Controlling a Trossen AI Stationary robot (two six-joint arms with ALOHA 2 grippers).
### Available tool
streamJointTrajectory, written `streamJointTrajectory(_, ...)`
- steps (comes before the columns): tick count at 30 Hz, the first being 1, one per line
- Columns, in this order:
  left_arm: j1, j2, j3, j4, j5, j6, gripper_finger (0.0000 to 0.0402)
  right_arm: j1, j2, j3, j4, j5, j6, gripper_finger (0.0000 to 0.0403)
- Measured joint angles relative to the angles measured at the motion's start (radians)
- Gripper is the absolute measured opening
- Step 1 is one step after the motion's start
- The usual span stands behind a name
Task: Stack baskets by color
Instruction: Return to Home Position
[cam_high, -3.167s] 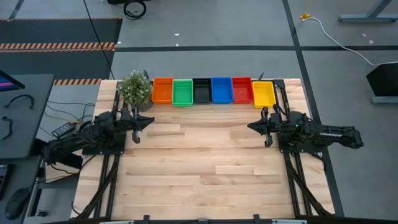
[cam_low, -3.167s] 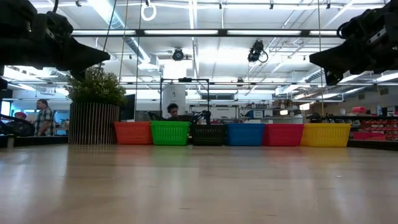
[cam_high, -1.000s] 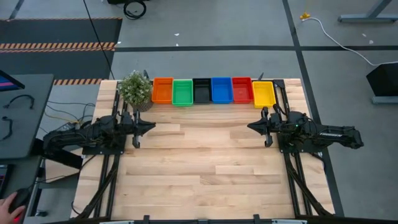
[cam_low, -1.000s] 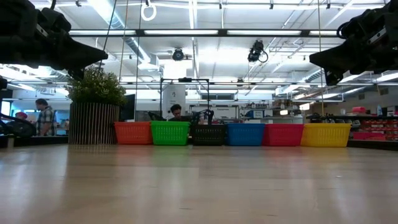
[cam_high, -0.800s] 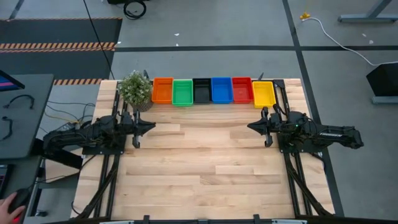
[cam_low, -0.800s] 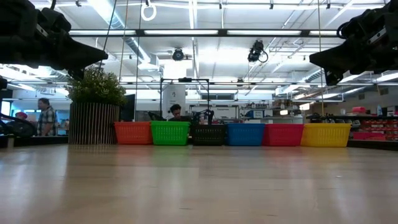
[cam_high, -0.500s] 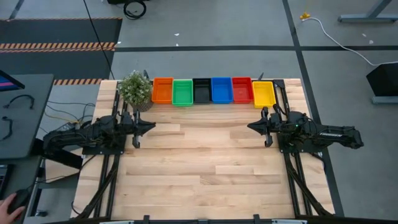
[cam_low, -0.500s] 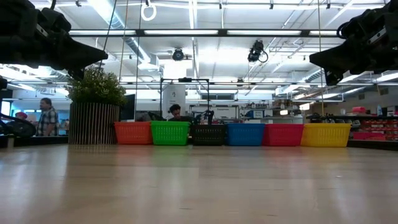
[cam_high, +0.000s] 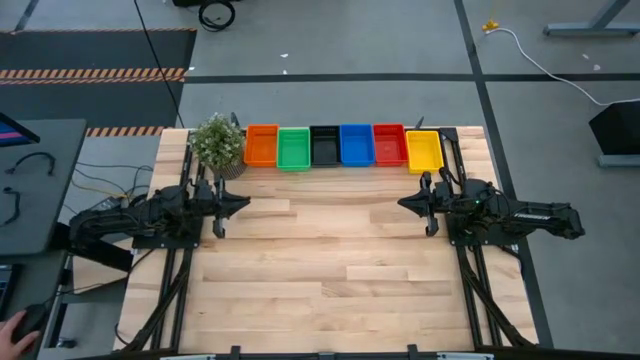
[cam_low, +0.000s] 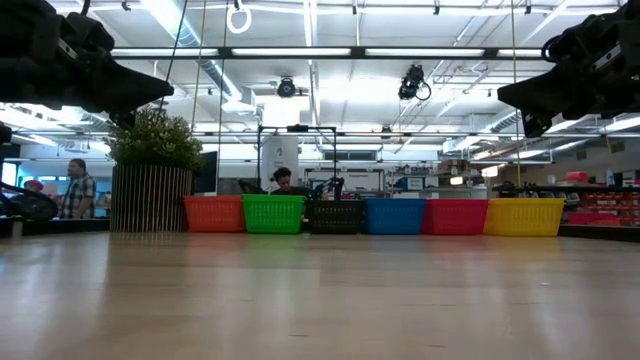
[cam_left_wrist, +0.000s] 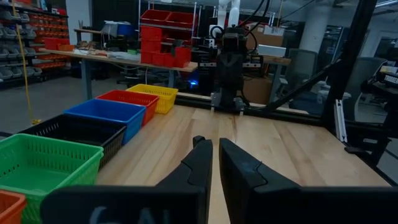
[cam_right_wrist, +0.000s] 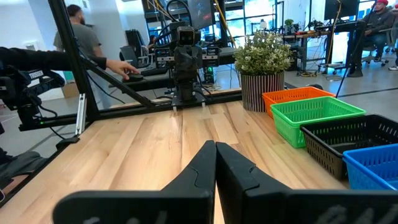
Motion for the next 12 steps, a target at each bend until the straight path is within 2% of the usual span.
streamJointTrajectory(12,0.0,0.0,0.0,0.0,0.0,0.0,0.0026,0.0,0.0,0.0,0.0,0.0,0.0,0.0012)
